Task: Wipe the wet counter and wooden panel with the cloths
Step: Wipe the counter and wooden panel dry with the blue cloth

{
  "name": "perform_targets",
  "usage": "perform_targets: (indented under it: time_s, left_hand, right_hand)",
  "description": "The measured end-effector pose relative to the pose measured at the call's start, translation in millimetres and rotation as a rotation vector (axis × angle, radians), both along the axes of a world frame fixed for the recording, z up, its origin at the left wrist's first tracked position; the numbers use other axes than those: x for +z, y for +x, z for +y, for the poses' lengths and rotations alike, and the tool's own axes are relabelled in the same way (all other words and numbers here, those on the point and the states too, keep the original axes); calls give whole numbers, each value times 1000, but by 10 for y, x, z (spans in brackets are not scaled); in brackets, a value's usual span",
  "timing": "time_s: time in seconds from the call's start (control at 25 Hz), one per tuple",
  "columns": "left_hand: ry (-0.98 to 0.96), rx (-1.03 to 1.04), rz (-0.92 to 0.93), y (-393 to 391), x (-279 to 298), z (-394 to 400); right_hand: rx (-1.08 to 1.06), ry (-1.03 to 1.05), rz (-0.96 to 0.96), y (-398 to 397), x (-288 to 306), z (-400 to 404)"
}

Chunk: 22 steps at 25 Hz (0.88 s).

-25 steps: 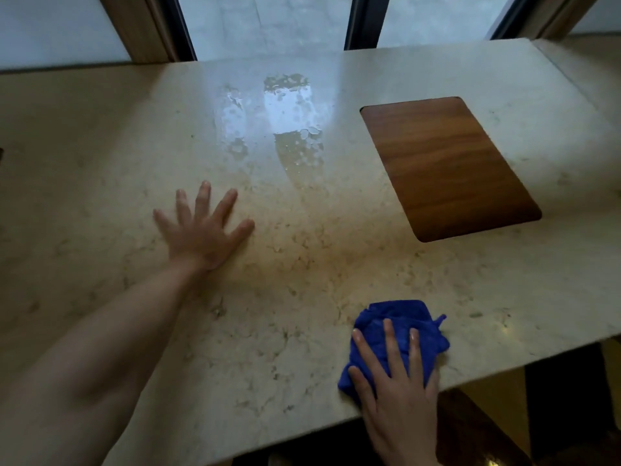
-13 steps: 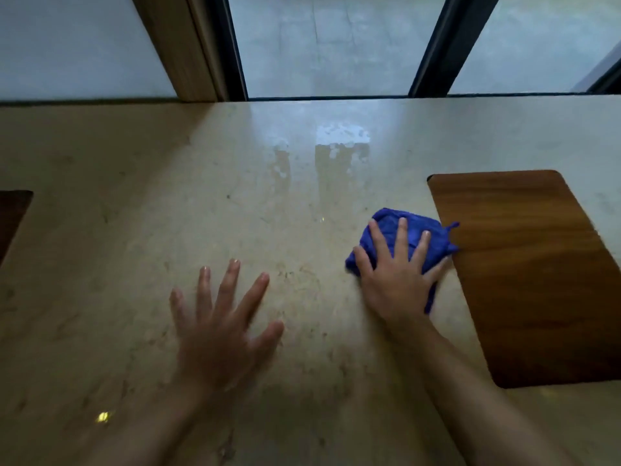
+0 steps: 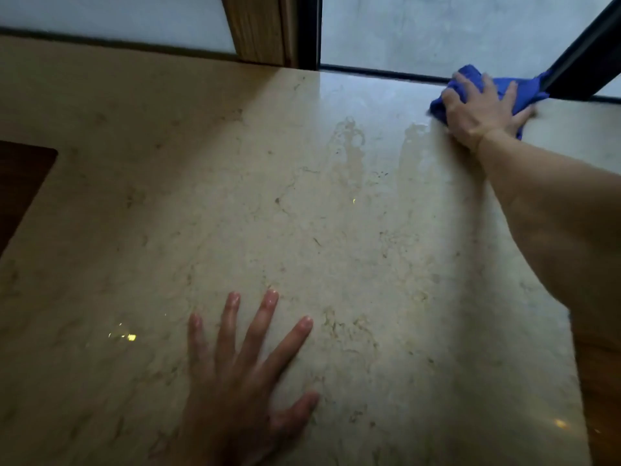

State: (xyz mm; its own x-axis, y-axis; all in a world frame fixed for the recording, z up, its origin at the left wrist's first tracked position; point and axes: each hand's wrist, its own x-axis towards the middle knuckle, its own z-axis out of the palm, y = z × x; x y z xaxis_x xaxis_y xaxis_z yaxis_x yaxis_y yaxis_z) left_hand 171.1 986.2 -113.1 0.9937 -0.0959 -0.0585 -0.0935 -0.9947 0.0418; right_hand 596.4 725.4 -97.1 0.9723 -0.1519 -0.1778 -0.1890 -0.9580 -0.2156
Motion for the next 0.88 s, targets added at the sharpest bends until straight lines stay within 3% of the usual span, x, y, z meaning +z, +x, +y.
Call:
perform_targets:
  time_s: [0.24, 0.48, 0.64, 0.88]
  left_hand:
    - [9, 7, 92, -11, 33, 1]
    - [-30, 48, 93, -26, 24, 7]
    - [-66, 46, 66, -6, -12, 10]
    - [-93, 27, 75, -39, 6, 30]
  right_hand:
    - [319, 25, -51, -569, 24, 197]
    - [404, 7, -58, -2377, -37, 271]
    - [283, 3, -132, -4219, -75, 88]
    - [-112, -40, -101, -7003, -58, 83]
